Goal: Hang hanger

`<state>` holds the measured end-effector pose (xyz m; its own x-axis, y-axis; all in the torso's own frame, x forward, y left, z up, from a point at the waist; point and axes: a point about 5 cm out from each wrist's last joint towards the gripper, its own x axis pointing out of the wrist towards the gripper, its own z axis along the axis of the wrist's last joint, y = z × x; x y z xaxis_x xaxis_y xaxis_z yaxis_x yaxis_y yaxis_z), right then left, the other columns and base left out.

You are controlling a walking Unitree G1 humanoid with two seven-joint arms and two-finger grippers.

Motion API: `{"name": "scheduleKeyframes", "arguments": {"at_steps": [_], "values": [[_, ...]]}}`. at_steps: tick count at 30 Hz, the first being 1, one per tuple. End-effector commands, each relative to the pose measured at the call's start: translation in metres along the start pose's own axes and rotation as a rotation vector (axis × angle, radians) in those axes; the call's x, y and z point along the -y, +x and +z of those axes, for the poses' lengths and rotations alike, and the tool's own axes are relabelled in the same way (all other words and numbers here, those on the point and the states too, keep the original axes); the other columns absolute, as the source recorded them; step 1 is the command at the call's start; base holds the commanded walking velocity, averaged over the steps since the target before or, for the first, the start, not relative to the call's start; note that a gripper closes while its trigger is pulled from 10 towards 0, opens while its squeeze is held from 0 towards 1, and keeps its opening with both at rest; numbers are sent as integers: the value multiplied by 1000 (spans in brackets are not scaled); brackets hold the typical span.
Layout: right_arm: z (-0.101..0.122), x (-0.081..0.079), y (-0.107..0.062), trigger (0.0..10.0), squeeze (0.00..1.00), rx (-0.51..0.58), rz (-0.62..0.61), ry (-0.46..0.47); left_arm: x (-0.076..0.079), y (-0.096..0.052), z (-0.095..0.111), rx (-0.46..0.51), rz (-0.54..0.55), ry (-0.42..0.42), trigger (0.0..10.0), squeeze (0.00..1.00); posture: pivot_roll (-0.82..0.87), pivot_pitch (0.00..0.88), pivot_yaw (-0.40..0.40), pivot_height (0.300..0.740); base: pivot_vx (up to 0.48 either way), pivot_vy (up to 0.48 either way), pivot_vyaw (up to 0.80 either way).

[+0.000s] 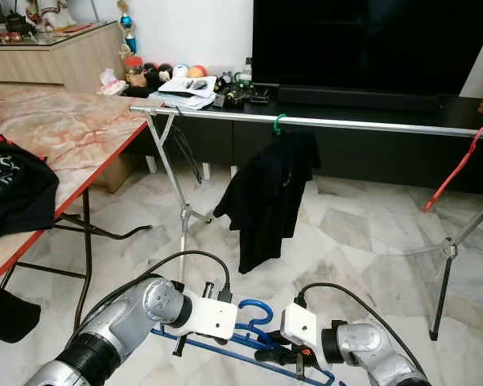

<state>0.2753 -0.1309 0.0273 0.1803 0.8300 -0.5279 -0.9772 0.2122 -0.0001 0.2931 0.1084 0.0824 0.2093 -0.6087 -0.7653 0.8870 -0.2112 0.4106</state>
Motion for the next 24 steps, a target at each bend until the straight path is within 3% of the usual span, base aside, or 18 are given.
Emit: {"name": "scheduleKeyframes", "arguments": {"at_steps": [1, 18, 21, 22, 23, 24], "values": [[2, -1, 3, 0, 0, -10, 20, -9, -3, -2, 3, 8, 20, 6, 10000, 0, 131, 1, 47, 740, 0, 0, 0], [0, -4, 7, 0, 0, -6, 35, 8, -8, -3, 6, 26, 68, 52, 10000, 0, 132, 6, 44, 740, 0, 0, 0], [-1, -5, 6, 0, 0, -9, 40, 10, -8, -3, 7, 51, 61, 23, 10000, 0, 132, 6, 44, 740, 0, 0, 0], [-2, -6, 6, 0, 0, -10, 43, 10, -7, -4, 8, 64, 52, 8, 10000, 443, 131, 7, 45, 740, 0, 0, 0], [-2, -6, 6, 0, 0, -10, 45, 11, -7, -4, 8, 72, 45, 0, 10000, 1000, 131, 7, 45, 740, 0, 0, 0], [-3, -6, 6, 0, 0, -11, 47, 12, -7, -4, 9, 76, 42, -6, 10000, 1000, 131, 7, 45, 740, 0, 0, 0]]}}
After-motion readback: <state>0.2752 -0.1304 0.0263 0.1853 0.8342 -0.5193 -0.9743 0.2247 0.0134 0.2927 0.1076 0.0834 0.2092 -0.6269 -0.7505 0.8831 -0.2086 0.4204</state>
